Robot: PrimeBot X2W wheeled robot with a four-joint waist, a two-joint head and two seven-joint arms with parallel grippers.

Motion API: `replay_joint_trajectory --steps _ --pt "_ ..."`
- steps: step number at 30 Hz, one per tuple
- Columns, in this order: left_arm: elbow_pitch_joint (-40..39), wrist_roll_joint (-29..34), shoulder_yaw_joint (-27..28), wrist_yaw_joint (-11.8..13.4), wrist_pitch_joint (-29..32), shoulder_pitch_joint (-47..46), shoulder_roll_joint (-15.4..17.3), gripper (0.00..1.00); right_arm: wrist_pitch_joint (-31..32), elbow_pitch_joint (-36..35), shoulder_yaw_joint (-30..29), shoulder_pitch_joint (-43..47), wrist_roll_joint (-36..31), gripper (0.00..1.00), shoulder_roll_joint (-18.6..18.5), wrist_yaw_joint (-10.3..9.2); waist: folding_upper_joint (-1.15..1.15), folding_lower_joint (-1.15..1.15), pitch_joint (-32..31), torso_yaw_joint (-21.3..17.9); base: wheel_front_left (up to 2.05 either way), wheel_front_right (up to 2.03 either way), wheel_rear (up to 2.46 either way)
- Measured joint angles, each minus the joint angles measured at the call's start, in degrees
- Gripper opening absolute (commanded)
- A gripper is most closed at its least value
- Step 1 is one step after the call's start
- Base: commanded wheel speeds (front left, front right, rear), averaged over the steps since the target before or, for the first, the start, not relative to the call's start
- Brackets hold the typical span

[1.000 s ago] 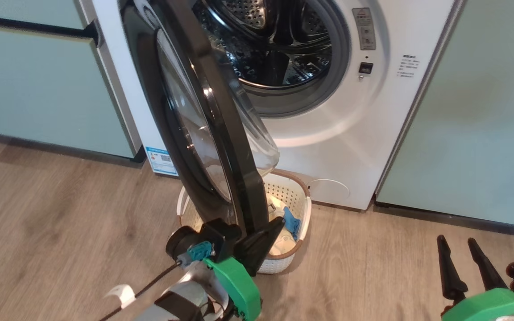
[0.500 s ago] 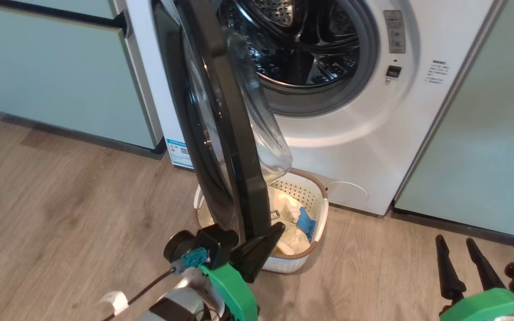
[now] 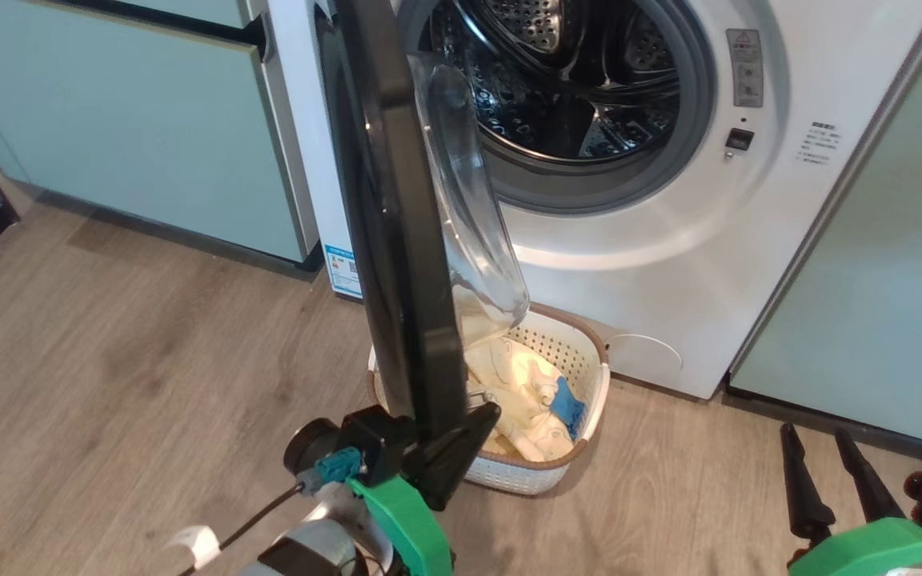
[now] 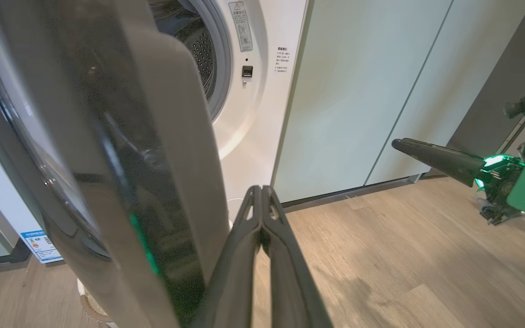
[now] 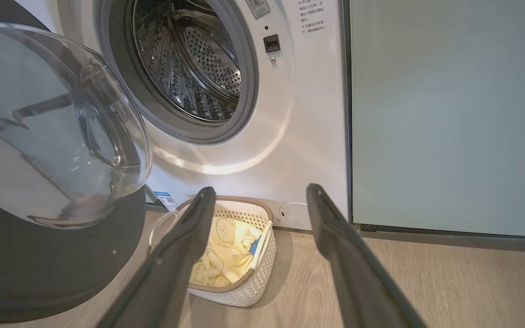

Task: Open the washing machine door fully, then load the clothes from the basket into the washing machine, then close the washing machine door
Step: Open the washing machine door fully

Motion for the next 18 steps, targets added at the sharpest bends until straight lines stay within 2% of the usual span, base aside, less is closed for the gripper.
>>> replay_joint_trajectory --steps 18 --pt "-1.0 -0.9 0.9 1.1 0.1 0.4 3.1 0.0 0.0 0.2 0.0 0.0 0.0 1.0 0.5 0.0 0.0 0.0 -0.9 4.4 0.0 0.0 0.0"
